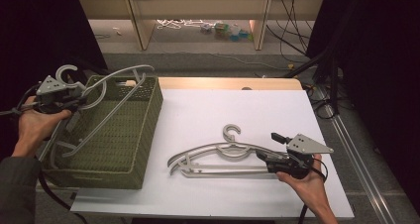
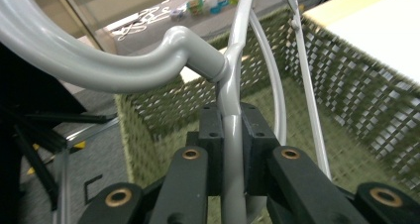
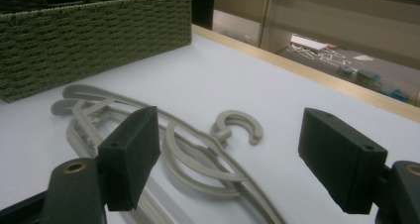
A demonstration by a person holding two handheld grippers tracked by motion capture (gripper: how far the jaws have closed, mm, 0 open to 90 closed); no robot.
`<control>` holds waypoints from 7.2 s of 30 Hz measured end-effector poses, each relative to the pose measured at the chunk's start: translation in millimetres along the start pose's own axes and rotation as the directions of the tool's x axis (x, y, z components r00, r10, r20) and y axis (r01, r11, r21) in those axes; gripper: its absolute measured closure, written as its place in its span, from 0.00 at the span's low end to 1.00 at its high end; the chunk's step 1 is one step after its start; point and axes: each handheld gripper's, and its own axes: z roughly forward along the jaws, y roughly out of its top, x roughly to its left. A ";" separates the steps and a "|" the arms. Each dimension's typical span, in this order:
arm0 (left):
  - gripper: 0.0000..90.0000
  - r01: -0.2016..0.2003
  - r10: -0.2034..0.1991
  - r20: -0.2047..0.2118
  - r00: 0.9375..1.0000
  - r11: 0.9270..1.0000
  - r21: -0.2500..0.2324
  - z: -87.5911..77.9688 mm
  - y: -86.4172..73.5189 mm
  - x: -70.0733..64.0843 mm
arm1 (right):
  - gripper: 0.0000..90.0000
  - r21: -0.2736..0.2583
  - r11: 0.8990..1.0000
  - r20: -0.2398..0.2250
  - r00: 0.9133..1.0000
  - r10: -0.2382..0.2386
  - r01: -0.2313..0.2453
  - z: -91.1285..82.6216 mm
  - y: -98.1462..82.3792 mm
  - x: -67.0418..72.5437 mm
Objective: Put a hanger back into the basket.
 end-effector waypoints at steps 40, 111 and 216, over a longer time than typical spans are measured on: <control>0.78 0.060 -0.058 -0.015 0.998 0.969 0.241 45.3 -29.6 2.0 | 0.27 -0.001 1.000 -0.014 1.000 0.005 -0.005 0.5 -1.2 -0.9; 0.25 0.103 0.037 0.361 0.932 0.926 -0.363 -8.0 -43.6 -261.2 | 0.18 0.058 0.998 -0.046 0.999 0.011 -0.009 16.9 -6.1 -7.3; 0.28 -0.005 0.138 0.480 0.866 0.964 -0.267 31.2 19.4 -288.8 | 0.91 0.220 0.779 -0.417 0.779 -0.469 0.587 46.6 56.4 -24.4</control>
